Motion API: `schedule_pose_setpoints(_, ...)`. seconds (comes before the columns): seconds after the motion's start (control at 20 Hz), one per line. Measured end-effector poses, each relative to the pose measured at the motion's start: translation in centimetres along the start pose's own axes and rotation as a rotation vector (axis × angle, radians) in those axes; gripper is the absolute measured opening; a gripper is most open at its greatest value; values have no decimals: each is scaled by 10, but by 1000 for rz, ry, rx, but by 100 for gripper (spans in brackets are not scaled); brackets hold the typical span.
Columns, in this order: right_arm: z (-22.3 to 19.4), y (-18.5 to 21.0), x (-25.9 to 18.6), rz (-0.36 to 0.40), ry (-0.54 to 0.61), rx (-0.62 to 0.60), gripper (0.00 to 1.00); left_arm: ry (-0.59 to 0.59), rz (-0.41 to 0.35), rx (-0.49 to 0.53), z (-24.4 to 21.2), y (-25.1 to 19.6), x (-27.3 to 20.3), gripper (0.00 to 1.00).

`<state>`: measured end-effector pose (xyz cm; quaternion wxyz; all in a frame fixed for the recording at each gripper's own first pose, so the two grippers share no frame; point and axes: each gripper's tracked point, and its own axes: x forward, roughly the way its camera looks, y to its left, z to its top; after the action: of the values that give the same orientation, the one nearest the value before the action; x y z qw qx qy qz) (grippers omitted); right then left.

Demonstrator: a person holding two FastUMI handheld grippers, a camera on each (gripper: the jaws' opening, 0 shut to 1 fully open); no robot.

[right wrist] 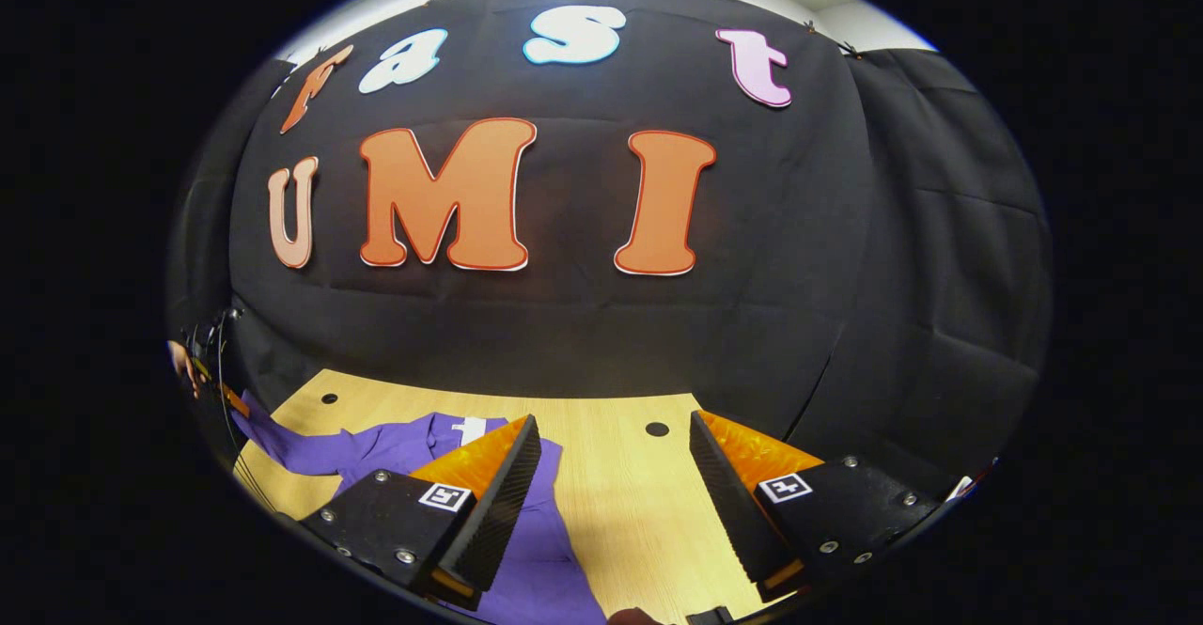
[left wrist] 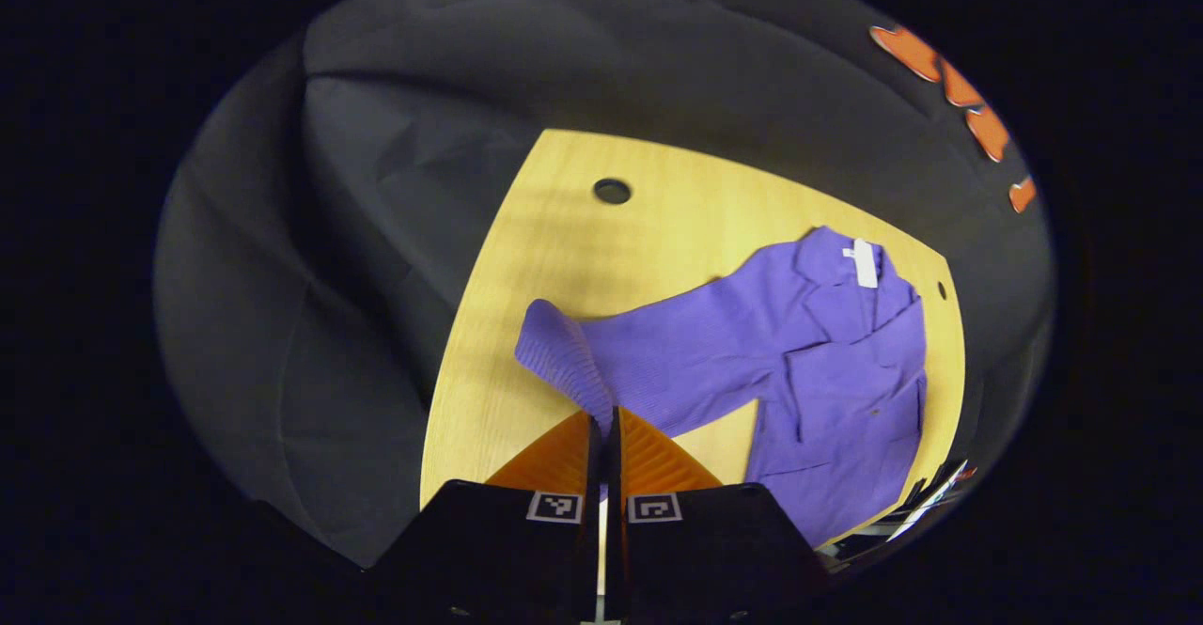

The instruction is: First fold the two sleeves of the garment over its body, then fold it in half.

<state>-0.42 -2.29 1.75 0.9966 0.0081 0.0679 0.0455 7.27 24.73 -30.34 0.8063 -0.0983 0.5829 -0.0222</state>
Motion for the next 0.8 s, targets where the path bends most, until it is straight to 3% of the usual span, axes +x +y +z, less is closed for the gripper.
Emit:
schedule_pose_setpoints(0.05, -2, -2, 0, 5, 0, -12, 95, -16, -11, 22, 8, -15, -14, 4)
schedule_pose_setpoints(0.2, -8, -6, 5, 22, 2, -44, 95, -61, -54, 67, 28, -58, -41, 4)
schedule_pose_setpoints(0.5, -21, -18, 8, 51, 5, -48, 95, -121, -145, 220, 53, -185, -67, 4)
schedule_pose_setpoints(0.8, -40, -42, 8, 53, 27, -31, 95, -125, -215, 358, 63, -305, -65, 4)
